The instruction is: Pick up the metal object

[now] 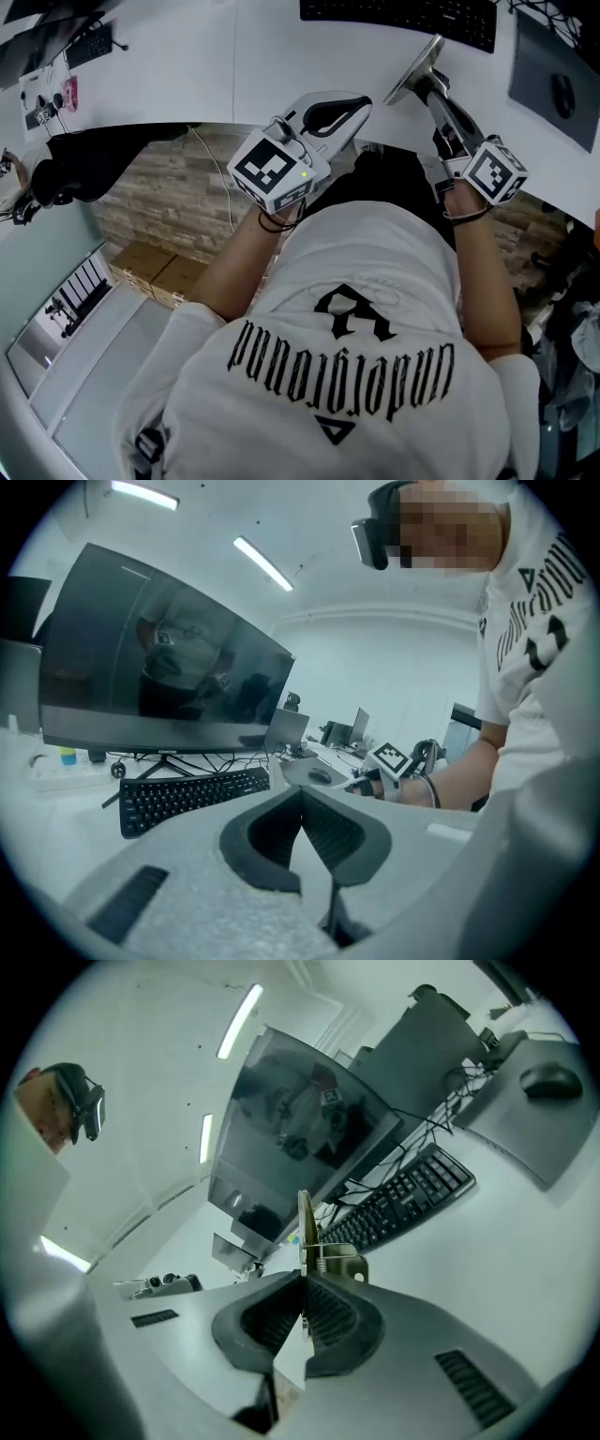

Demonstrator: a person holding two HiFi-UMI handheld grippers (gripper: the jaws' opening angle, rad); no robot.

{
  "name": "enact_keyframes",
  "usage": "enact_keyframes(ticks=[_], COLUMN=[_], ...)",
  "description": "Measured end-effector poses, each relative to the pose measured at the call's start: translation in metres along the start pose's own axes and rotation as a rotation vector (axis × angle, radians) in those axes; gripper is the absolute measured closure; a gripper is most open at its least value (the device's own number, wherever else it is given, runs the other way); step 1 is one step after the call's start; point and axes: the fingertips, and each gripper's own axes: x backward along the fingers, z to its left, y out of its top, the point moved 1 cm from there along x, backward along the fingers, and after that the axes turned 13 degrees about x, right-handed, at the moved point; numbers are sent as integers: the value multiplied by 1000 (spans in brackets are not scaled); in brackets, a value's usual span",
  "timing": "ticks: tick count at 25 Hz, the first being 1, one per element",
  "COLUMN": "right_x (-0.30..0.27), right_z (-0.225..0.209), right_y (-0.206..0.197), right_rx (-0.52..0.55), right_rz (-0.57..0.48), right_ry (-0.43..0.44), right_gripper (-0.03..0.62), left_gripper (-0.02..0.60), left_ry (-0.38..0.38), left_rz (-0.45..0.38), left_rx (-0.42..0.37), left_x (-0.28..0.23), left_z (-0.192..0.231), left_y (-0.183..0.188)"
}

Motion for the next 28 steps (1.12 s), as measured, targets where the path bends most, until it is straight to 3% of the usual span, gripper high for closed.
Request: enact_keyframes(ticks=[7,11,18,28], right_x=[17,37,67,101], right_z=[56,92,155,216], right_y=[48,66,120,166], right_rx=[277,383,617,796], right_rz=[-61,-102,-203,-315], right_ry=[72,95,111,106], right_gripper=[579,579,579,579], left_gripper=[566,566,567,566], left_ry=[14,15,15,-4], left_rz=[-64,-82,-145,-281], left_rx=[-57,-82,-183,-304], left_x=[26,44,70,112], left_z=[-8,-19,-37,-73], left_y=[25,33,70,135])
